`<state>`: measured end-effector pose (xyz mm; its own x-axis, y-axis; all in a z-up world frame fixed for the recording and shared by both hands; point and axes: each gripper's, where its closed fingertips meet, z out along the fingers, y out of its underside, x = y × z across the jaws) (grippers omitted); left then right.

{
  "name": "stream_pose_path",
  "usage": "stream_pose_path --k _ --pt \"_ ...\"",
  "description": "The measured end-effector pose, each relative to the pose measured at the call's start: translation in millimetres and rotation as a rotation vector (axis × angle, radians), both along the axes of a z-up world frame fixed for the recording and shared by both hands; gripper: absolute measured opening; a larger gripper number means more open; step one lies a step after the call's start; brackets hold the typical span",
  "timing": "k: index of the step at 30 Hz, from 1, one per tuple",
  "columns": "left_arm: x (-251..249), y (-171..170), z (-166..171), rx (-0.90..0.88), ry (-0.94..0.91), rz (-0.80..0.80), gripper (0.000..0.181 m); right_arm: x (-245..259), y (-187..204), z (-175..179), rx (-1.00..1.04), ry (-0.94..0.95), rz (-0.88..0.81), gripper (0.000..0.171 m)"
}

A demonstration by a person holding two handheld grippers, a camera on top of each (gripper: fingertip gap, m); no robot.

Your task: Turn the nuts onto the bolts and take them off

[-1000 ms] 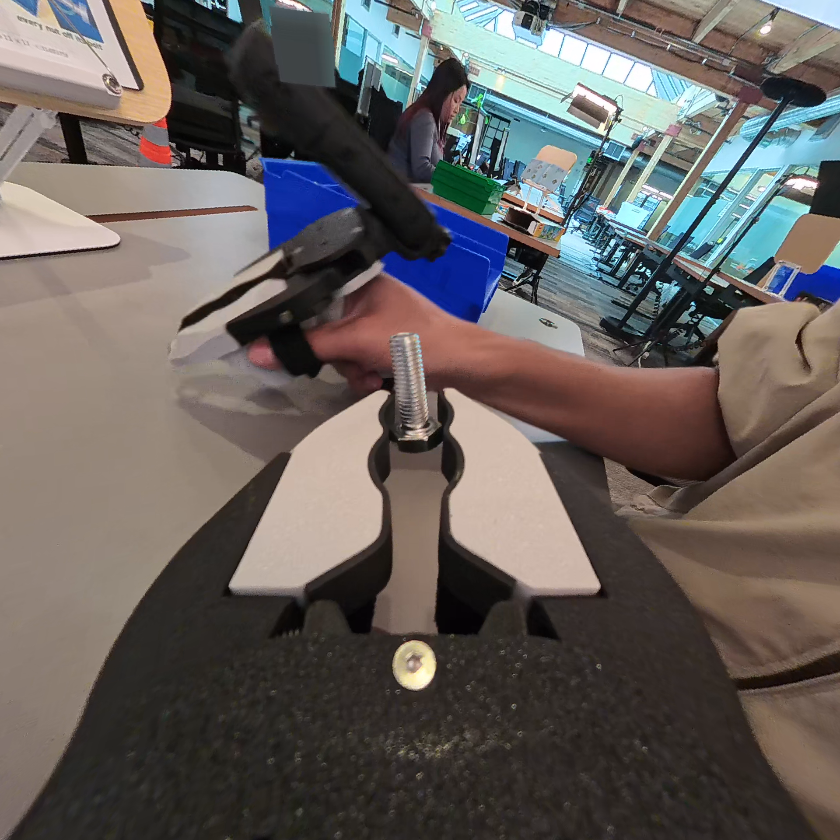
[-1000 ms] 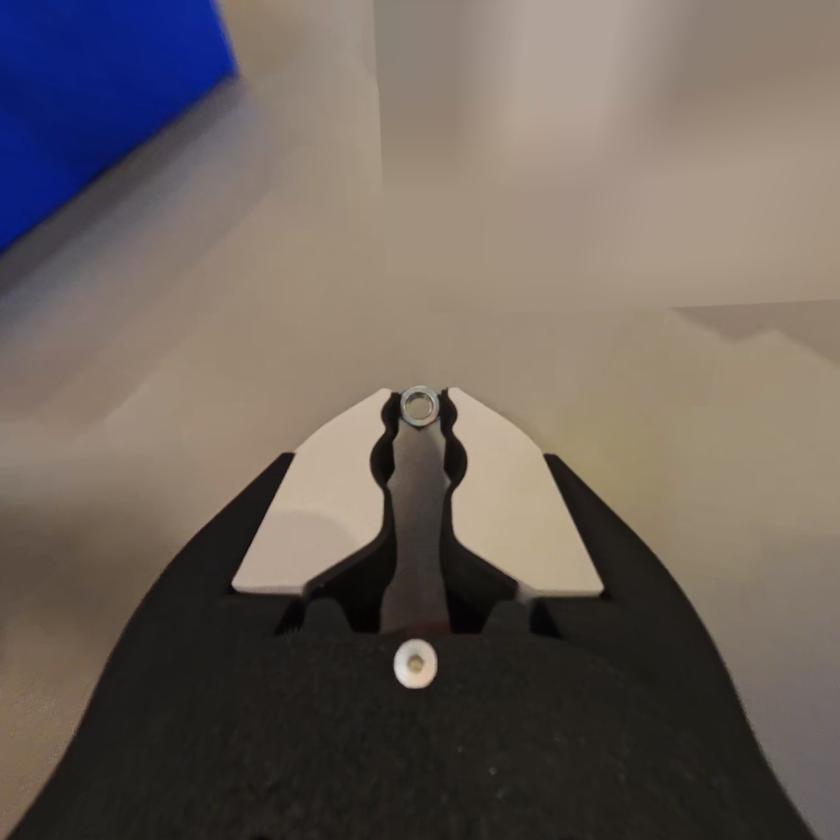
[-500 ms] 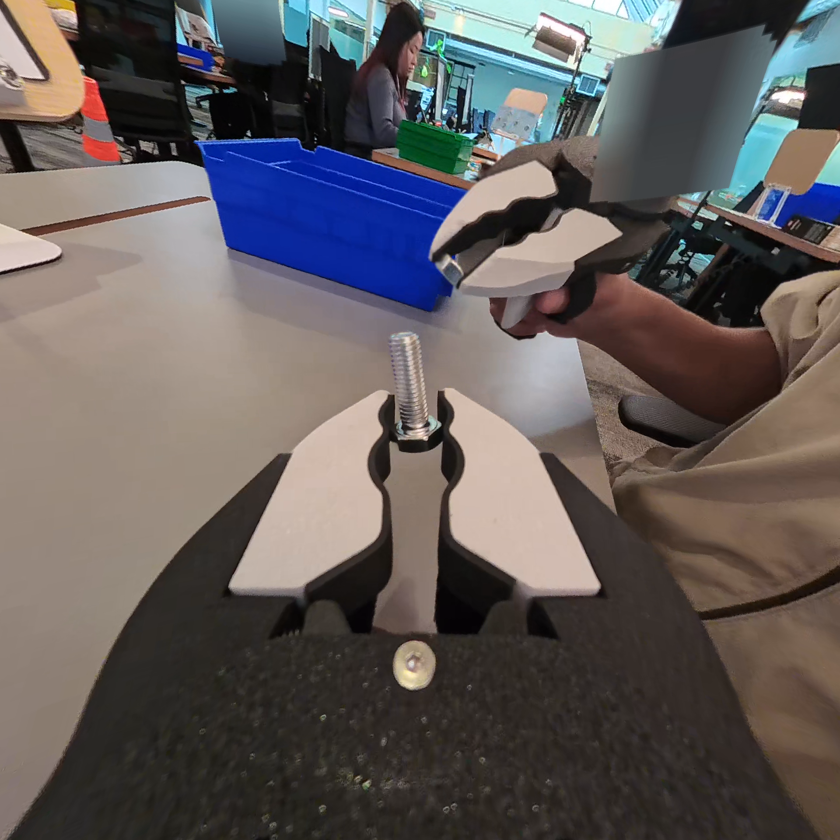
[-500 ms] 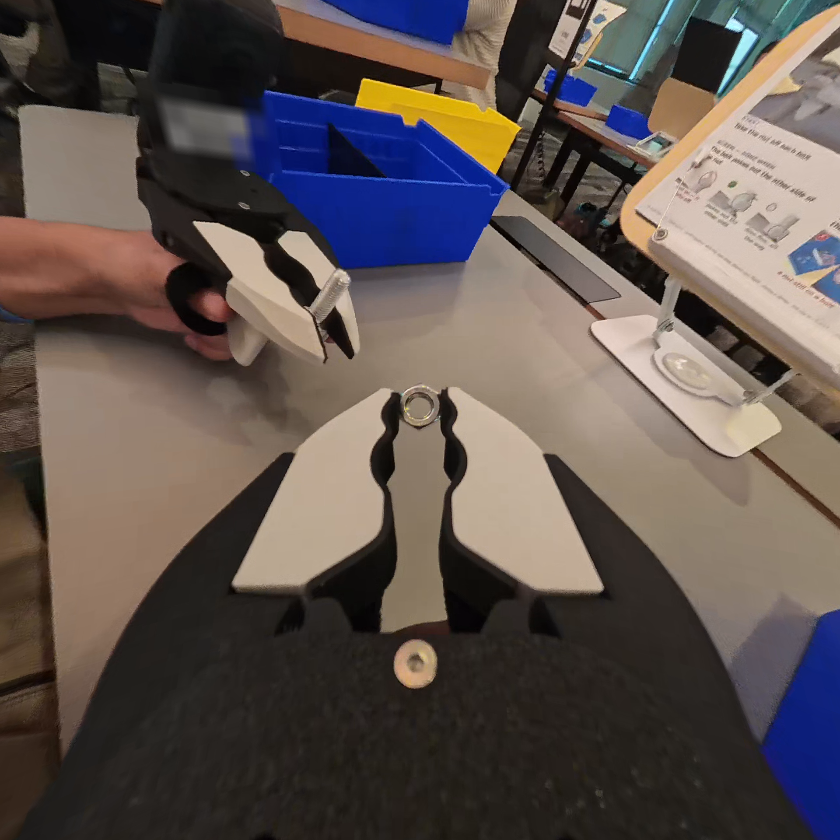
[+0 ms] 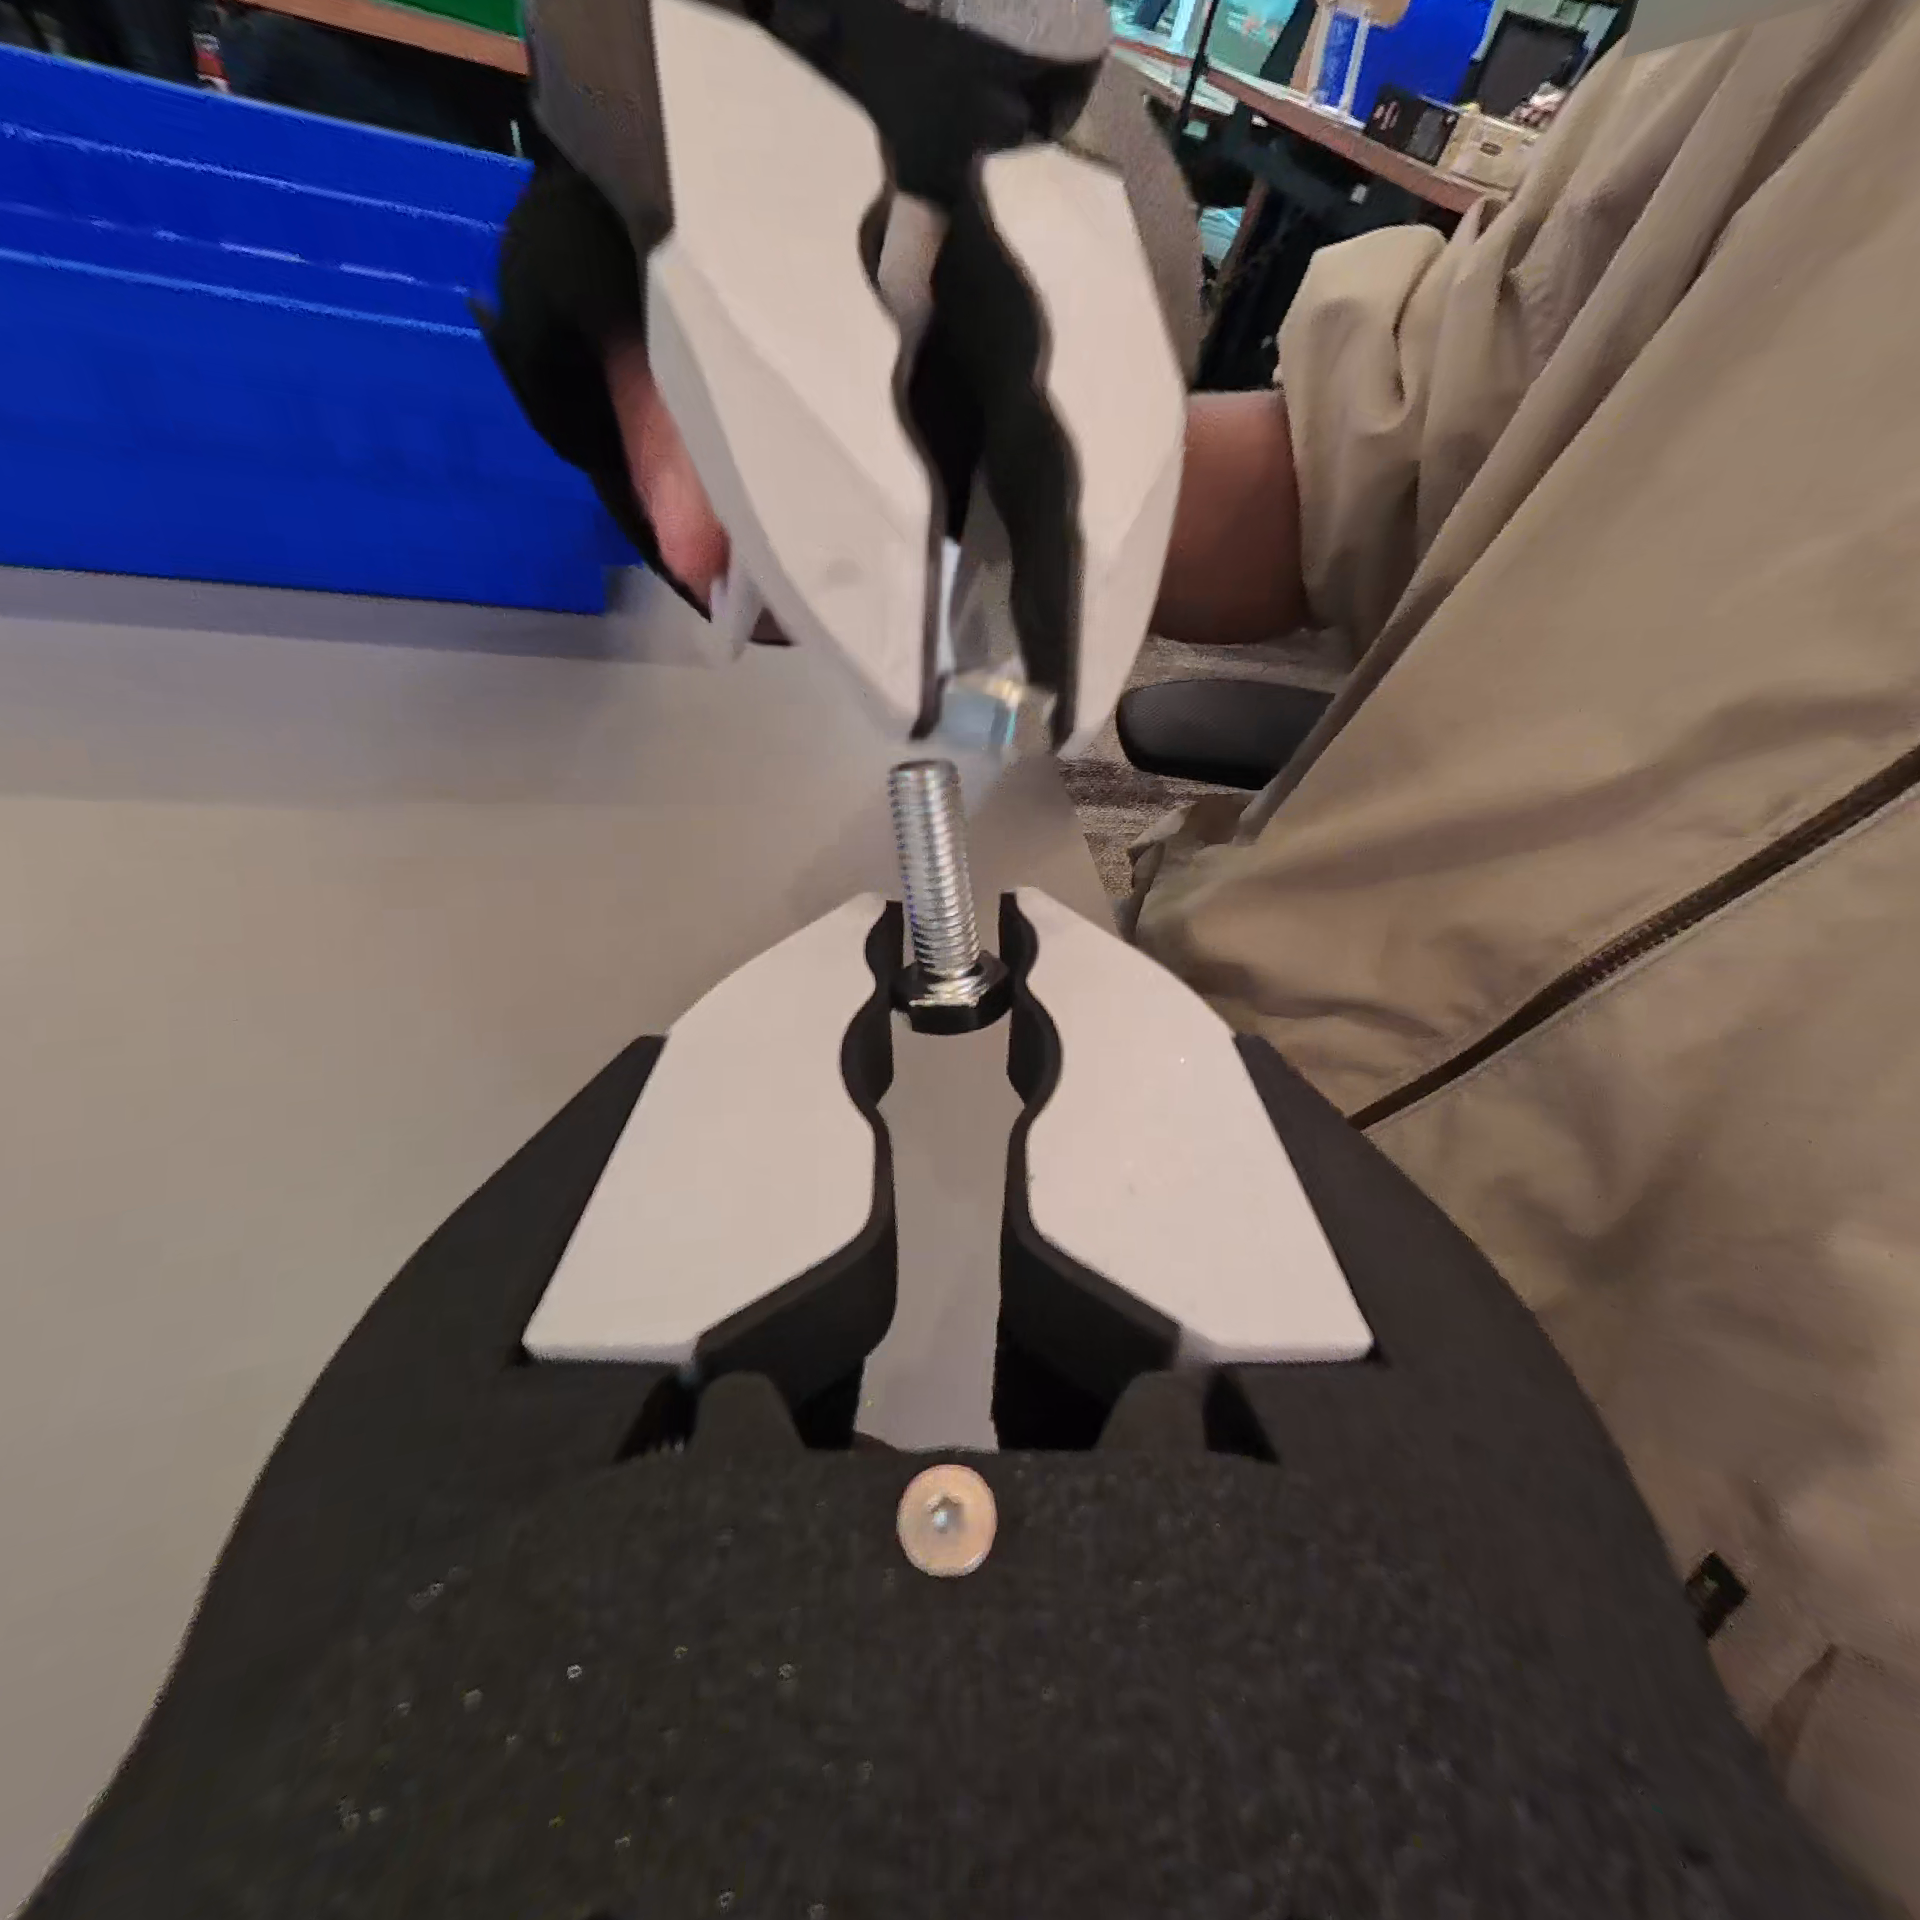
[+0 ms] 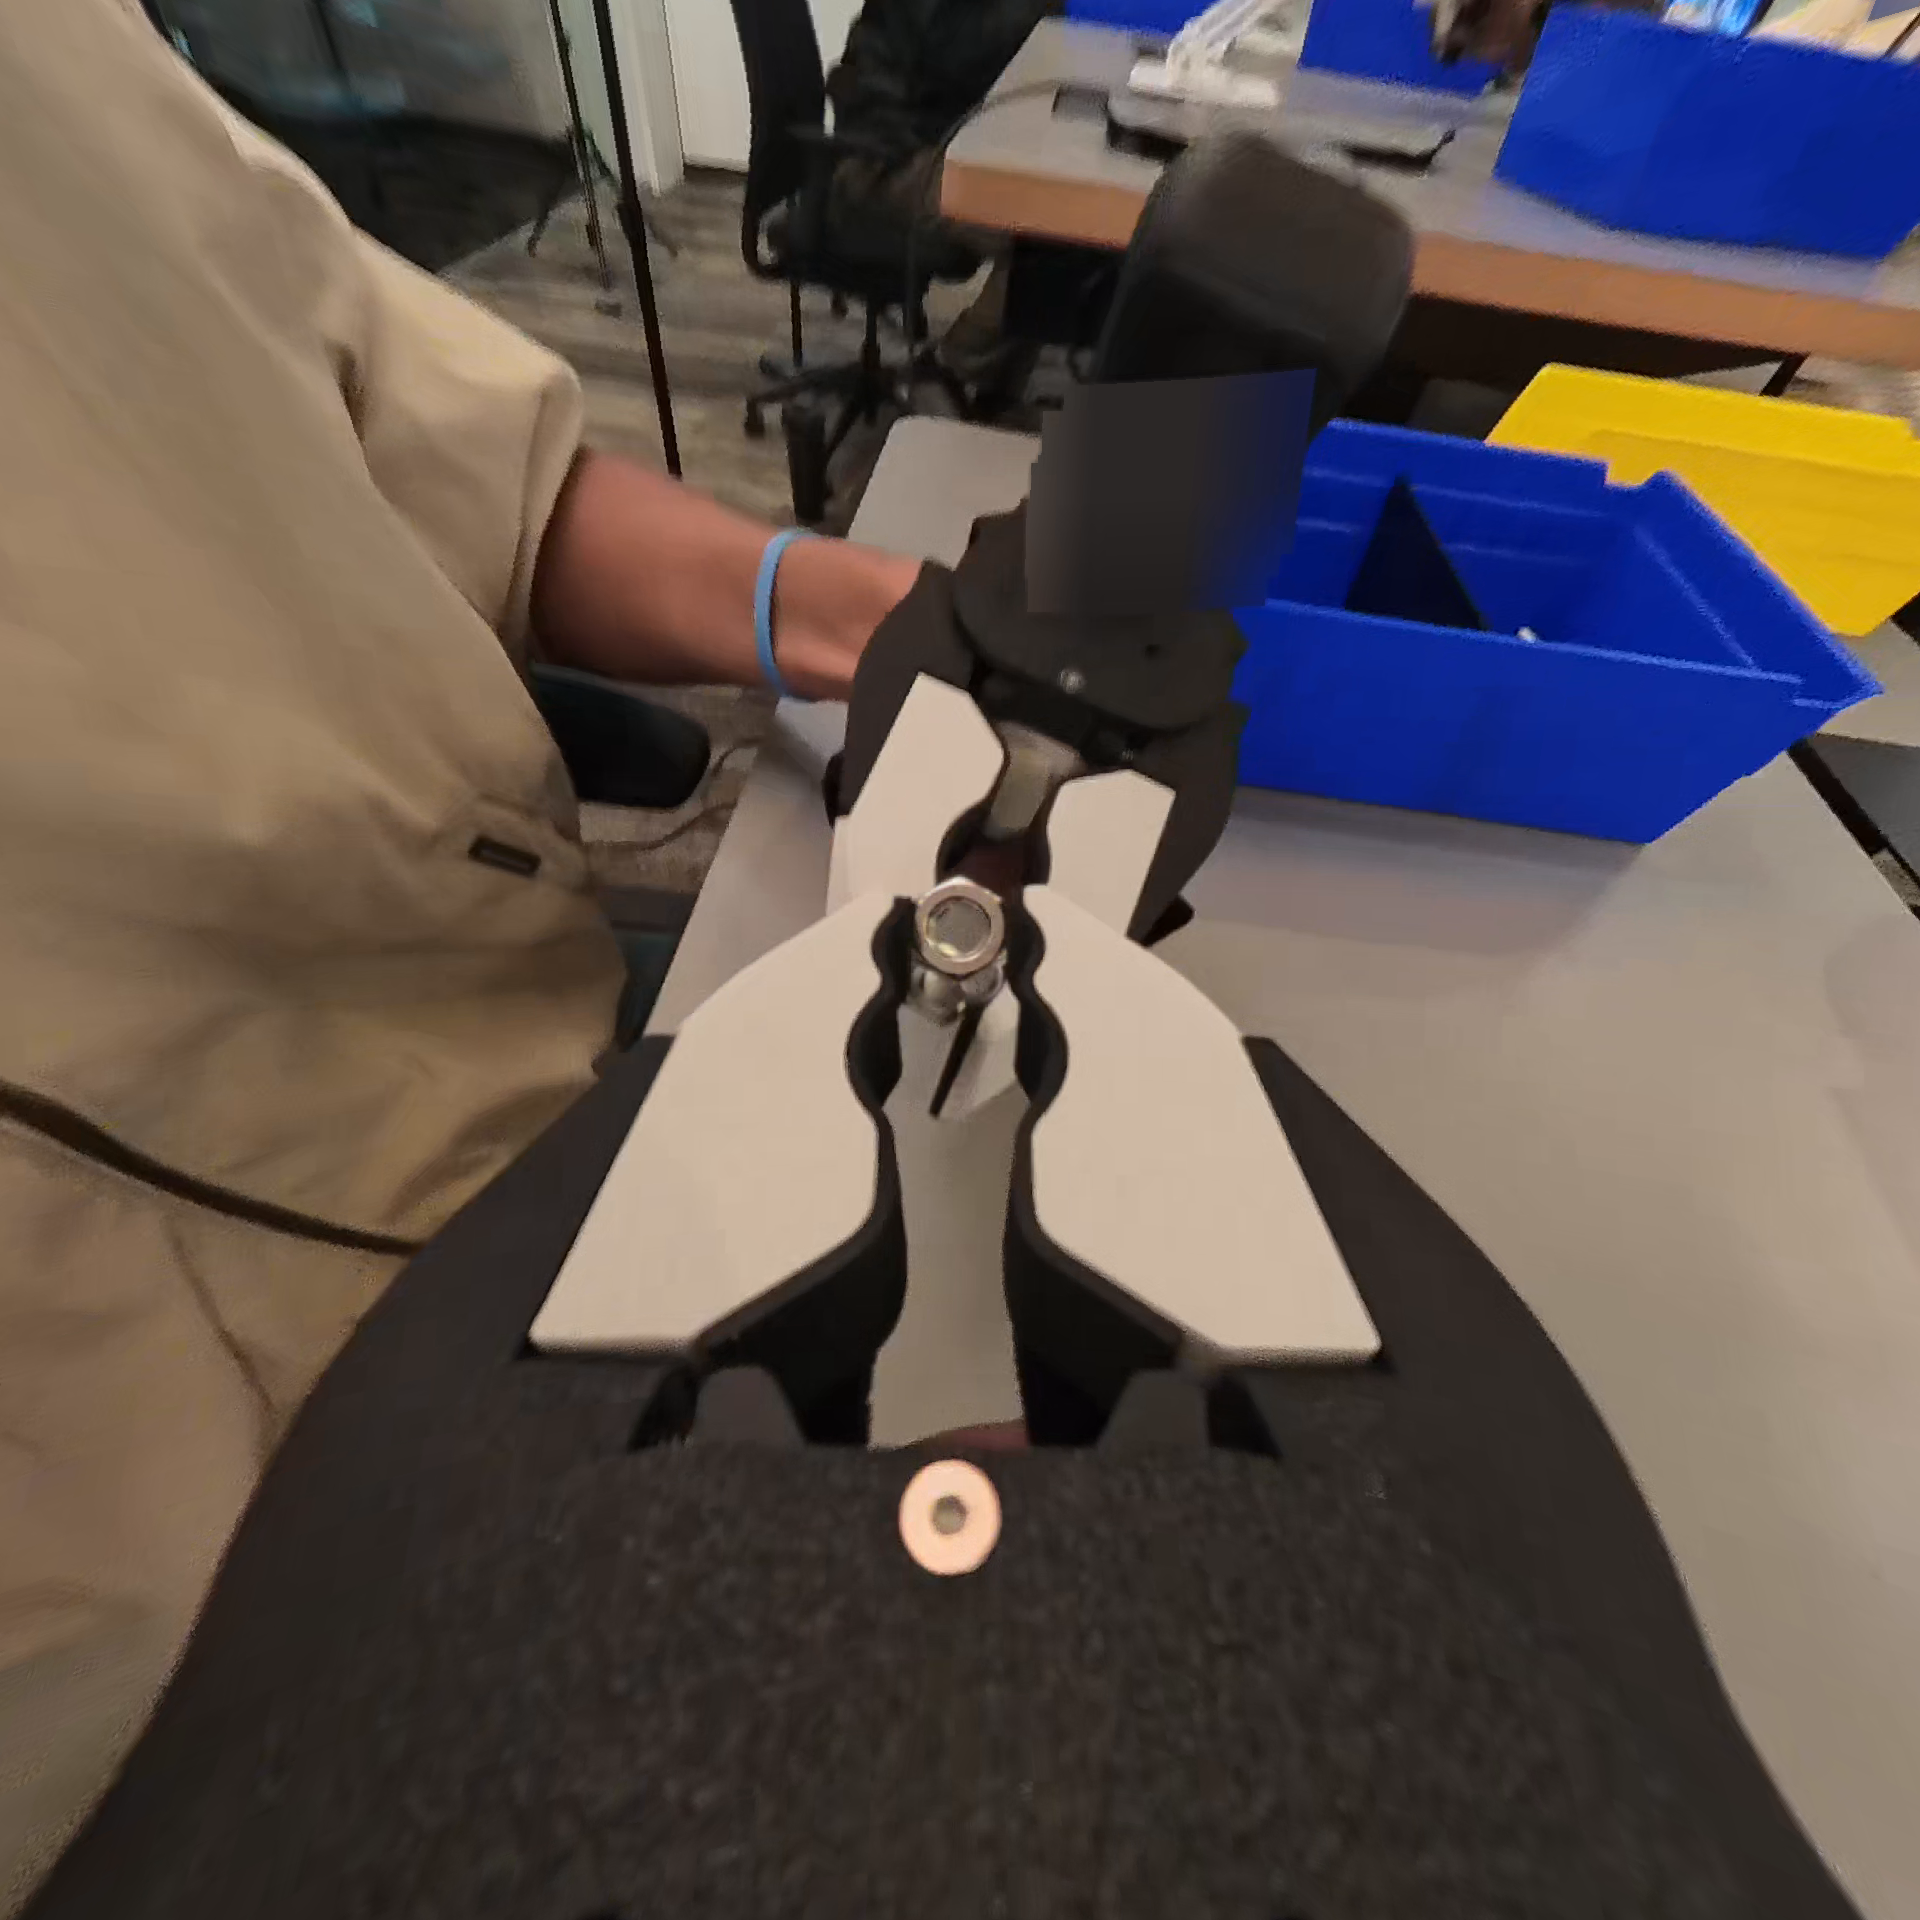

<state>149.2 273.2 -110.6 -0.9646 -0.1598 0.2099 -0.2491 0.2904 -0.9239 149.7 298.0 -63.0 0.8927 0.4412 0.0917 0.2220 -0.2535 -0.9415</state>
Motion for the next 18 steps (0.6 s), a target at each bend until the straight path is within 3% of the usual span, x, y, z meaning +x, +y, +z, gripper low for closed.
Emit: stream_pose_path --k 12,18 --pt "-2 -8 -1 -0.003 -0.028 -0.039 0.017 3 -7 -10 -0.044 0.013 0.029 0.017" --pt "14 -4 2 -0.006 -0.104 0.096 0.017 15 -7 -10 -0.033 0.068 -0.039 0.017"
